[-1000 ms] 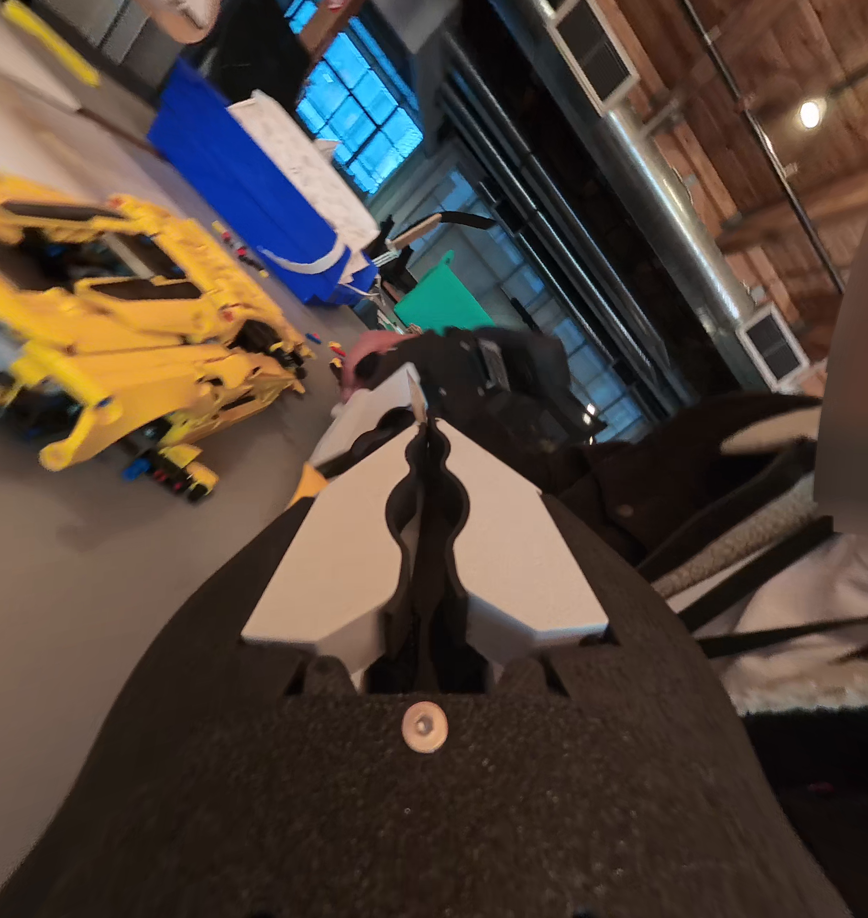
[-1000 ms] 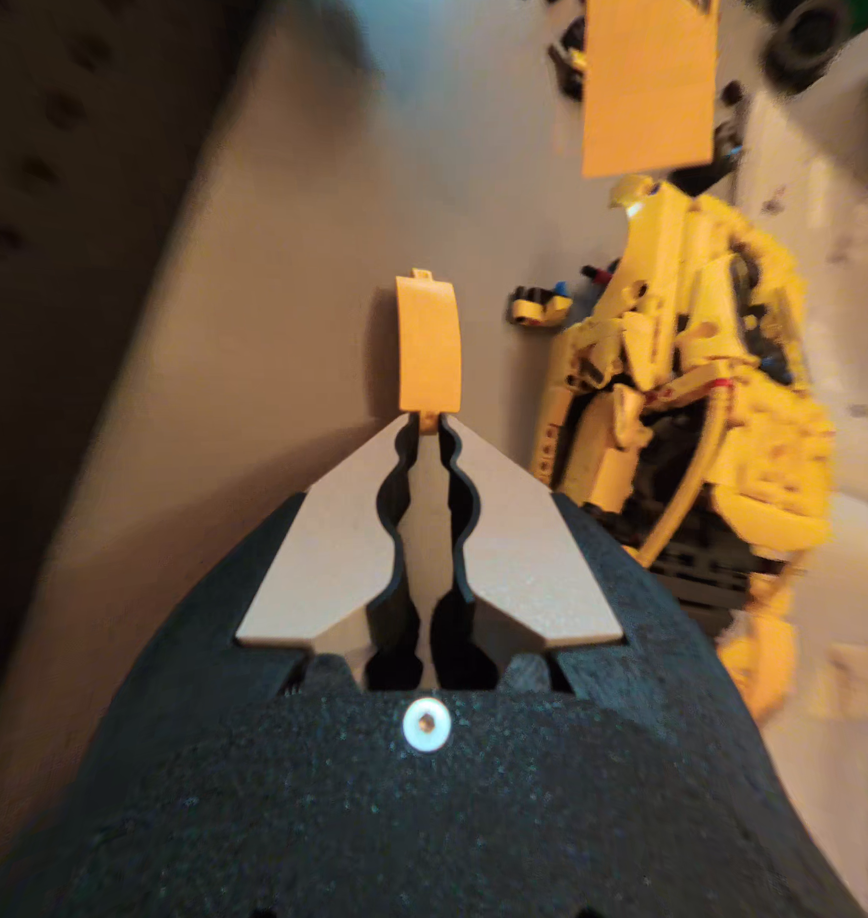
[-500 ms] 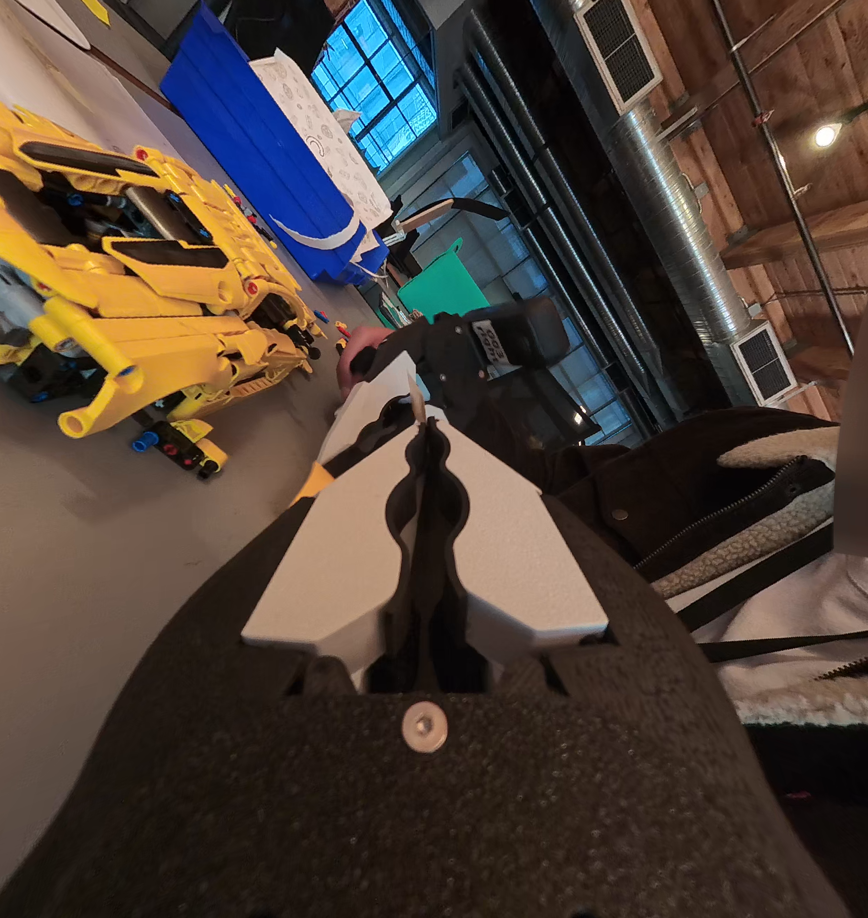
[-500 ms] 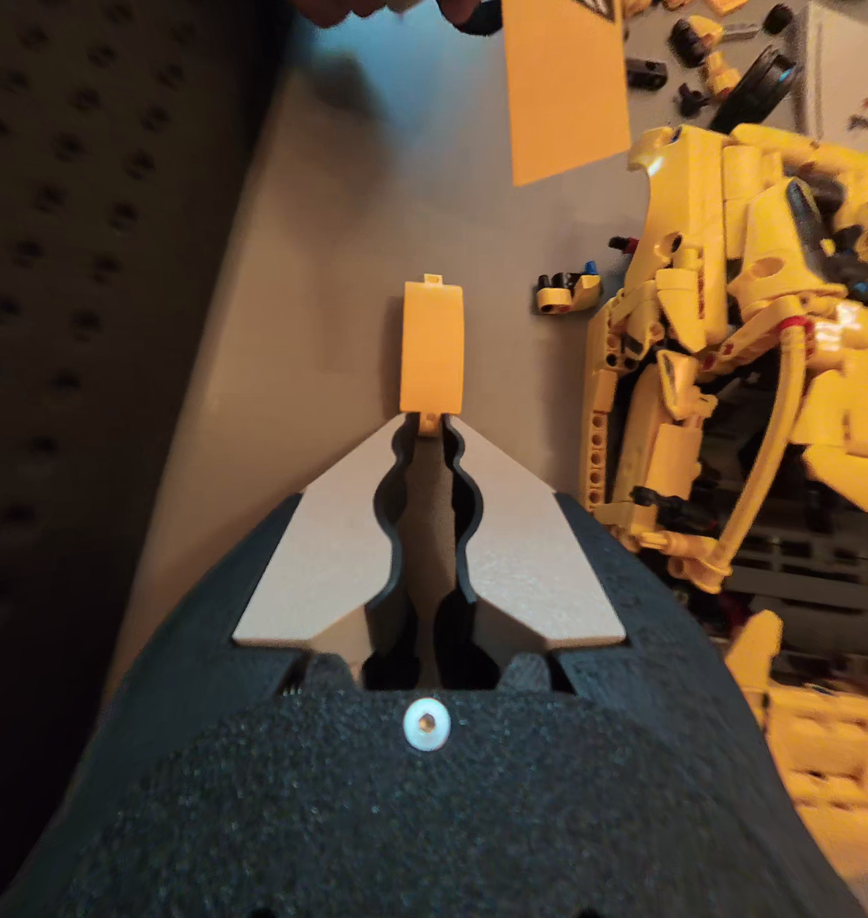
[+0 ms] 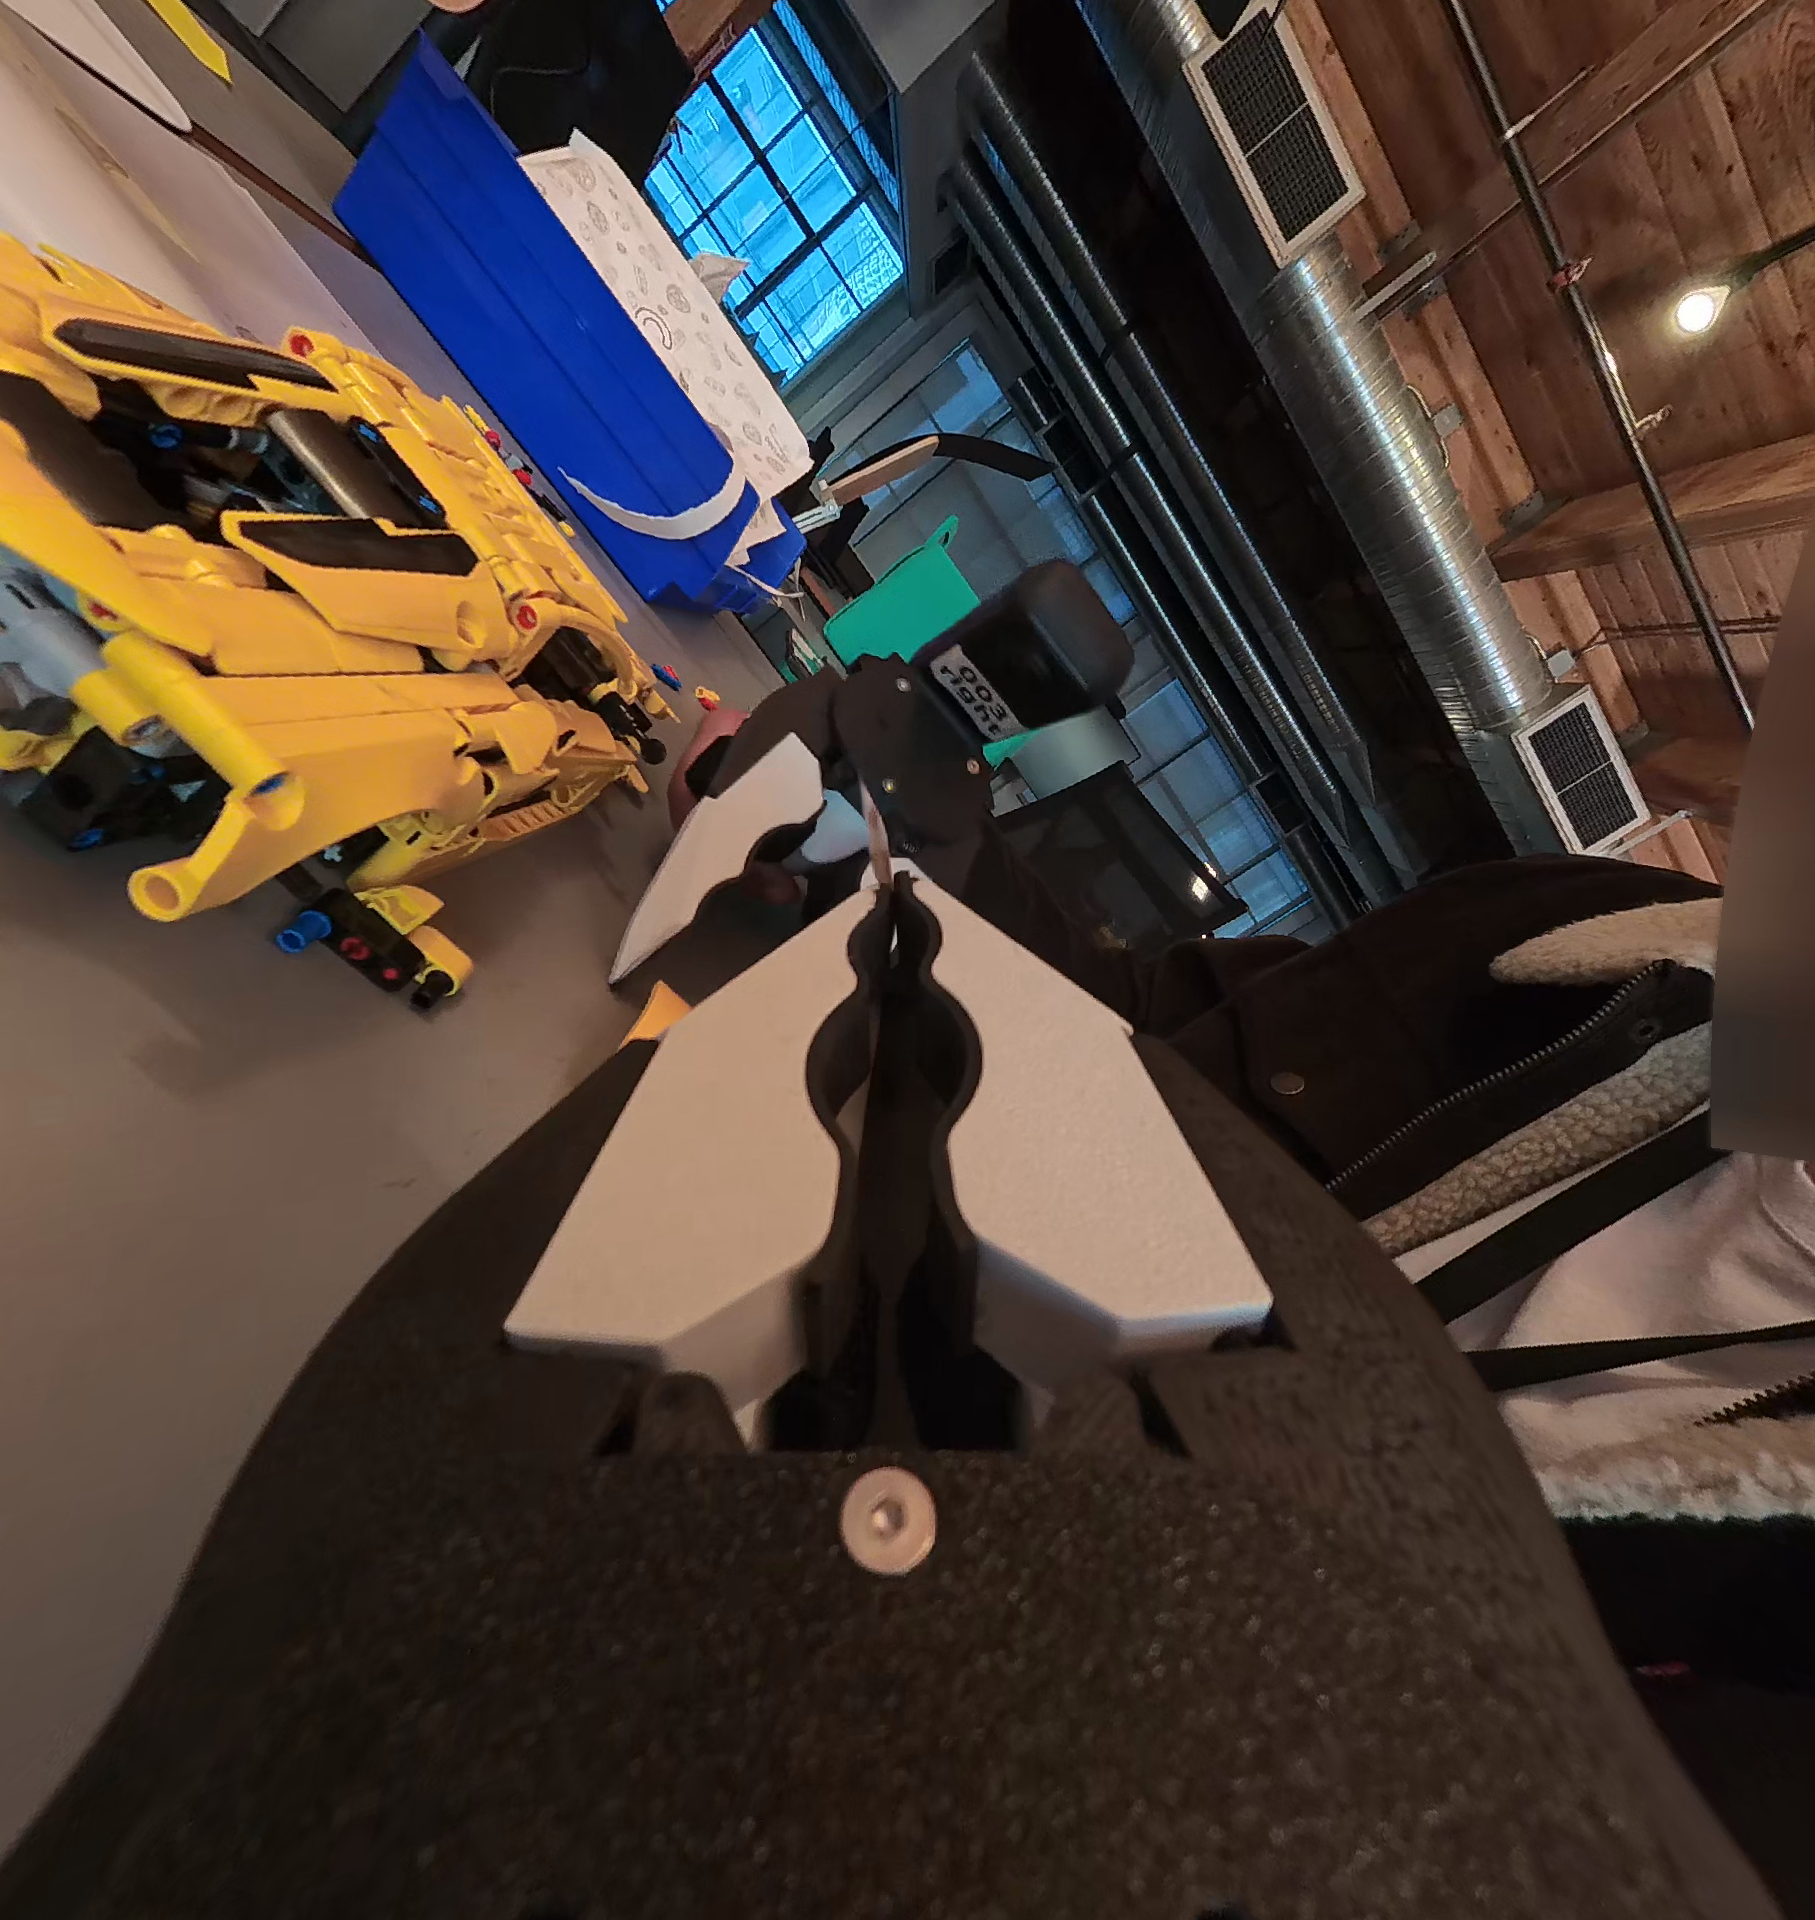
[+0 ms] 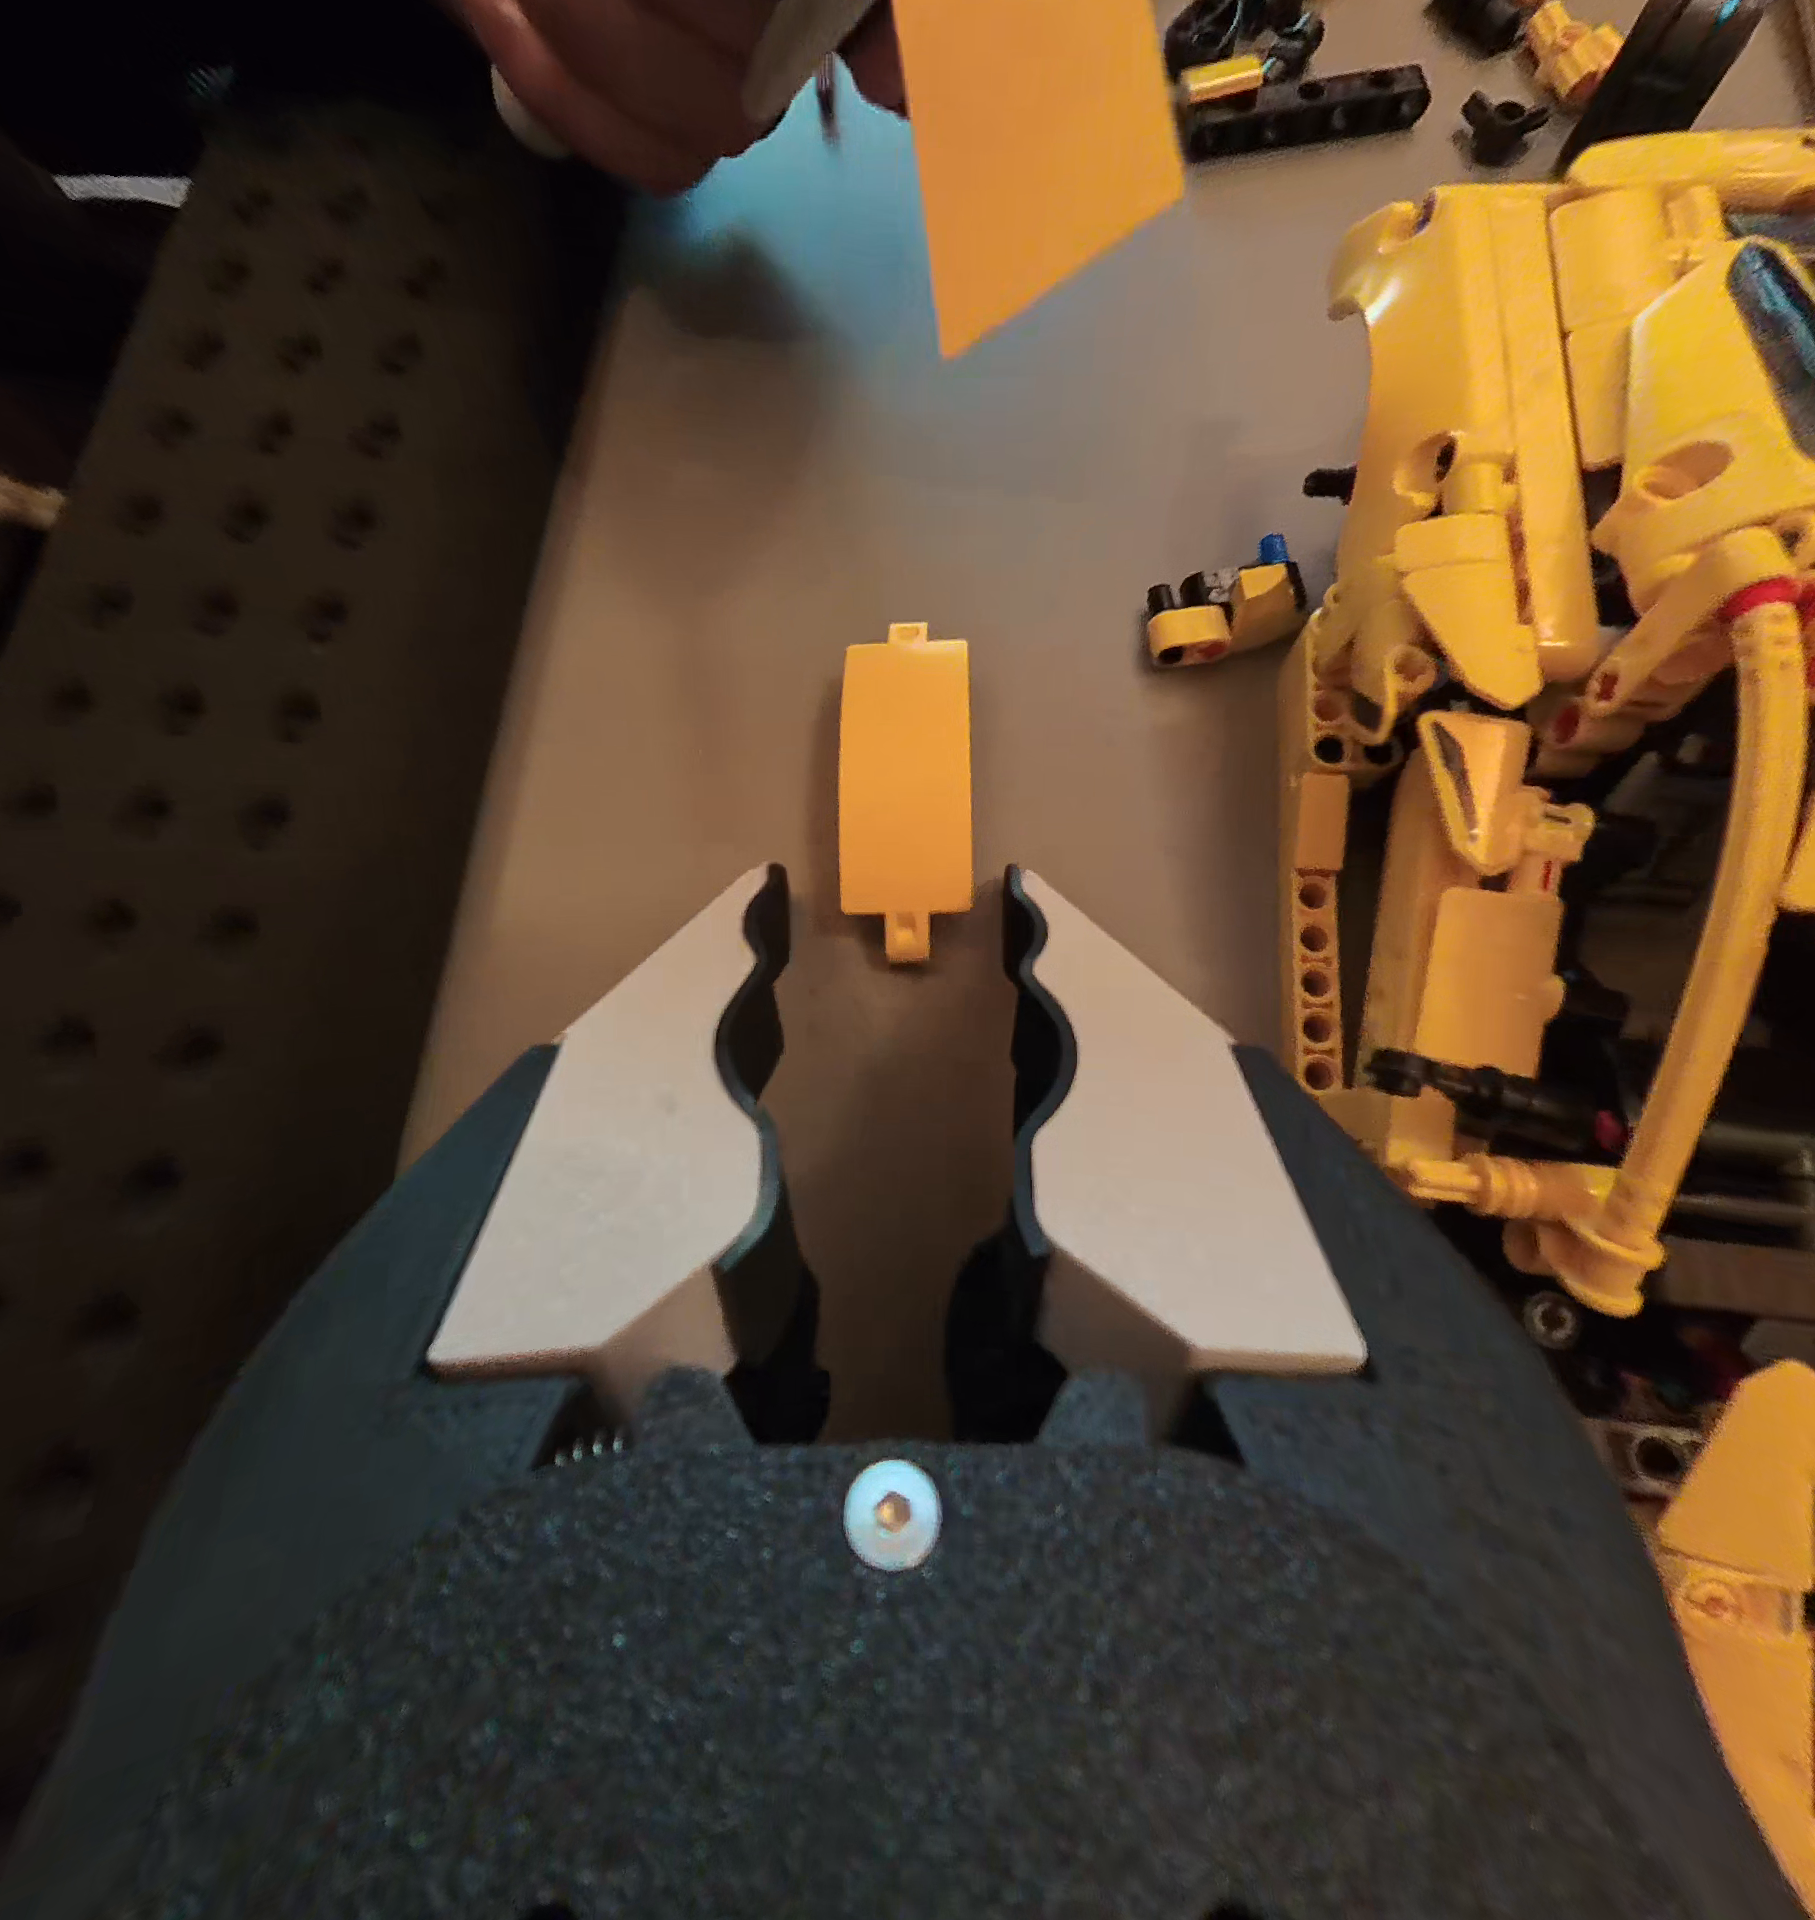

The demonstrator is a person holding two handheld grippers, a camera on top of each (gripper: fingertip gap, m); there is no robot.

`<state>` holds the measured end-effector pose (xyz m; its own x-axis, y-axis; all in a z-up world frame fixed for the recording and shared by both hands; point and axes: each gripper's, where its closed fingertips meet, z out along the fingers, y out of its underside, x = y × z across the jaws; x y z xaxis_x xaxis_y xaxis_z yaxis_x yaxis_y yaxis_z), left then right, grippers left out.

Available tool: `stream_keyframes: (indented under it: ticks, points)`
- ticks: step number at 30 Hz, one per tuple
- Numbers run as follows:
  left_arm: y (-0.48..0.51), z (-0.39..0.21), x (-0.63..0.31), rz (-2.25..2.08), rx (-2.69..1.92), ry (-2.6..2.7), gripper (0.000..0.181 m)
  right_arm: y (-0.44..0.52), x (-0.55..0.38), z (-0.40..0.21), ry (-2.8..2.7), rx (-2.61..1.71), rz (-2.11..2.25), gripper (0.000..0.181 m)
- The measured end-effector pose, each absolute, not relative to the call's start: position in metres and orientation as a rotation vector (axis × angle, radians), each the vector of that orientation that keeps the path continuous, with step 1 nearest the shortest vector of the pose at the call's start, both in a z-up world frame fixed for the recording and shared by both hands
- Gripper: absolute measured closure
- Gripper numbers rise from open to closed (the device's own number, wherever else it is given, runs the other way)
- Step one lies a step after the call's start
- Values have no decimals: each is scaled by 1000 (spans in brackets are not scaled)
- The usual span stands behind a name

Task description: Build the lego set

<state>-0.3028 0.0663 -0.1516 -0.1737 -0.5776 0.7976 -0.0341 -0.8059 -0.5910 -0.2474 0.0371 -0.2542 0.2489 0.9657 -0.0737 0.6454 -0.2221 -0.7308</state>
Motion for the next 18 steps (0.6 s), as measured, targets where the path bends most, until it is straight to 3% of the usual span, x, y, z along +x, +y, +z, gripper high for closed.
stream_keyframes:
  ticks: [4, 18]
  points:
    - [67, -152, -303, -2039, -1731, 698, 181, 43, -248, -256, -1479, -1916, 626, 157]
    - [66, -152, -301, -2104, -1740, 671, 181, 58, -246, -215, -1400, -1762, 454, 157]
